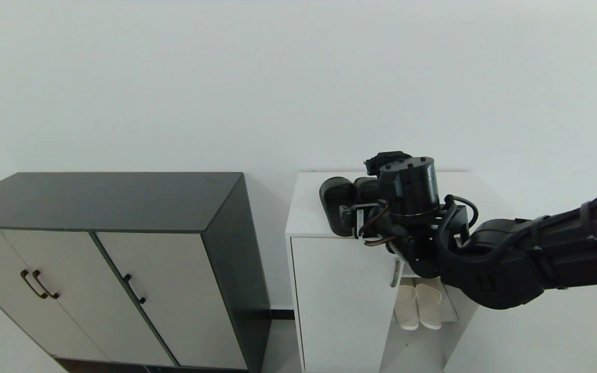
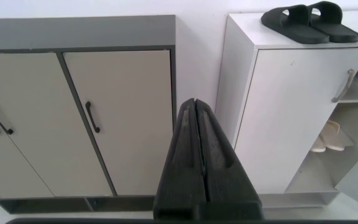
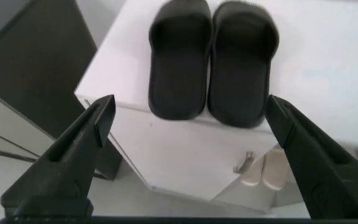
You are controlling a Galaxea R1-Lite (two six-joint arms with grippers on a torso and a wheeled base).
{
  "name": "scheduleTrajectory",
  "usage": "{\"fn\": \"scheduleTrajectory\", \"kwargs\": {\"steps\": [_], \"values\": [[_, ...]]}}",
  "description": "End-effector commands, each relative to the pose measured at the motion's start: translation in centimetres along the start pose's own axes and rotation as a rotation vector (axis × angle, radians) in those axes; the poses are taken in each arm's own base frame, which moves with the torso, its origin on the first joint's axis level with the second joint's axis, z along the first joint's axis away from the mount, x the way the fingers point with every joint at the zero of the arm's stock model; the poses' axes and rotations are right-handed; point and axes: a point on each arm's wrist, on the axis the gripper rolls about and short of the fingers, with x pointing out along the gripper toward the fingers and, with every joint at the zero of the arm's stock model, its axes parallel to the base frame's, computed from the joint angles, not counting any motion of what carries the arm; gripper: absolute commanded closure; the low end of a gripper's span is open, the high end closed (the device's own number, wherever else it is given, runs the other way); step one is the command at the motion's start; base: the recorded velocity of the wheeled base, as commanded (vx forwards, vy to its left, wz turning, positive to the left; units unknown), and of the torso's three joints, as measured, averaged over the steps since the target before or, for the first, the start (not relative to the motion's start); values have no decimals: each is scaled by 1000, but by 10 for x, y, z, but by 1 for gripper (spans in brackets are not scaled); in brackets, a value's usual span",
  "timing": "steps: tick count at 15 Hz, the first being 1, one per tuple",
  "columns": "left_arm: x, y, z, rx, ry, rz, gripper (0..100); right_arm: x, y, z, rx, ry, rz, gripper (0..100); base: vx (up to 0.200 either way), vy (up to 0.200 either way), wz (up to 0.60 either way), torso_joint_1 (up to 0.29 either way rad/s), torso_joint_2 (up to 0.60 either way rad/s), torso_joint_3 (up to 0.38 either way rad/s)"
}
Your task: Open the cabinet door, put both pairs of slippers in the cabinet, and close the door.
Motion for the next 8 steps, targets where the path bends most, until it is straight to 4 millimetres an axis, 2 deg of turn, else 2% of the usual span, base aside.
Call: {"fn": "scheduleTrajectory", "kwargs": {"steps": [1,8], "values": [[0,0,0,0,1,0,100,8,2,-15,-19,36,-9,0,200,0,0,2,12,-2],[0,0,0,-2,1,0,100,32,-4,-47,-36,75,-58,0,200,0,0,2,-3,2]]}}
